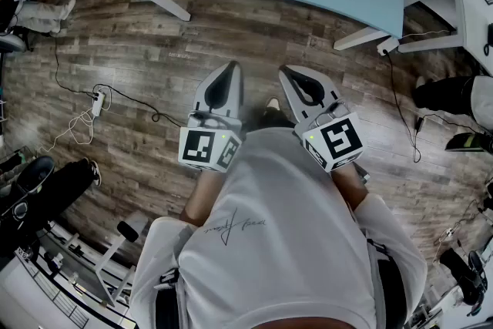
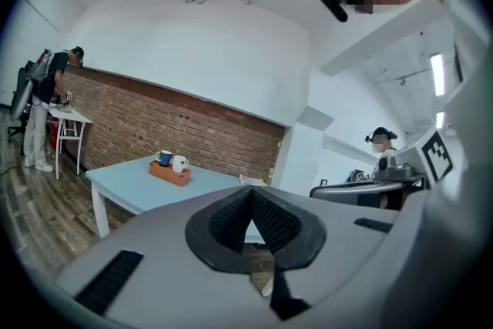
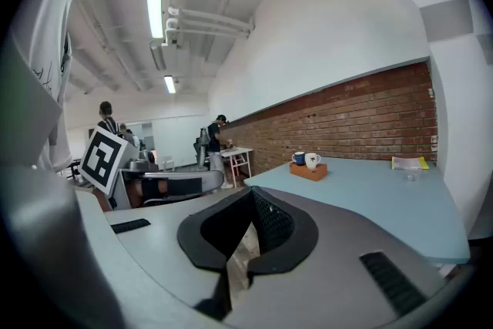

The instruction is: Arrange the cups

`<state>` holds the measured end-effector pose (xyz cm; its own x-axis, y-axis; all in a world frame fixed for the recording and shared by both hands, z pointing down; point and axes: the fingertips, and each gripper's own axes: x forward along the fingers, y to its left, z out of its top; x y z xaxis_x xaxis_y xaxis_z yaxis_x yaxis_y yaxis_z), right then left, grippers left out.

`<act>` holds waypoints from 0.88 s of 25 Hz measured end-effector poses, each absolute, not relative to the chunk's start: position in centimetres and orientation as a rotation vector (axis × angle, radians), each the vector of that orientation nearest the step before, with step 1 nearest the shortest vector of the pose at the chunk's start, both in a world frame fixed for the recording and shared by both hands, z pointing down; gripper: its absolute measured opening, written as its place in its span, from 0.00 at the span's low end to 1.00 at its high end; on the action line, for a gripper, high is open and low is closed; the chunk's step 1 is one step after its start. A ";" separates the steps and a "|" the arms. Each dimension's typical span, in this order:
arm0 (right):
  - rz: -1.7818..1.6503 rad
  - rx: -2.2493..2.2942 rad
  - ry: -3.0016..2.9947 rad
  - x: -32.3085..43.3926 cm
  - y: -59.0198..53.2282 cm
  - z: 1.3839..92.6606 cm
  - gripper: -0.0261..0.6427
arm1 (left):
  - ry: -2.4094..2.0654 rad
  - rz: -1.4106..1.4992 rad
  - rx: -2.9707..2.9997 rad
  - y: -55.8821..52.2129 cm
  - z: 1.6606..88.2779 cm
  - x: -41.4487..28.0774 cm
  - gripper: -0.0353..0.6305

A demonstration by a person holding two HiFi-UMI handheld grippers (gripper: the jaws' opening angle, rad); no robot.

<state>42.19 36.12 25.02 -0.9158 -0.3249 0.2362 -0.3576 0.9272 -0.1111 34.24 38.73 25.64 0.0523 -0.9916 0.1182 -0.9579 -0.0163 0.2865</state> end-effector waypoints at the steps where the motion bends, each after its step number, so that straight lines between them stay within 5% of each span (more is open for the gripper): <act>1: 0.222 0.509 -2.876 42.2 36.0 25.0 0.07 | -1.976 -0.165 2.050 38.5 25.6 34.5 0.06; 22: 0.281 0.487 -2.931 41.6 34.1 24.6 0.07 | -2.021 -0.107 2.039 35.6 25.5 35.4 0.06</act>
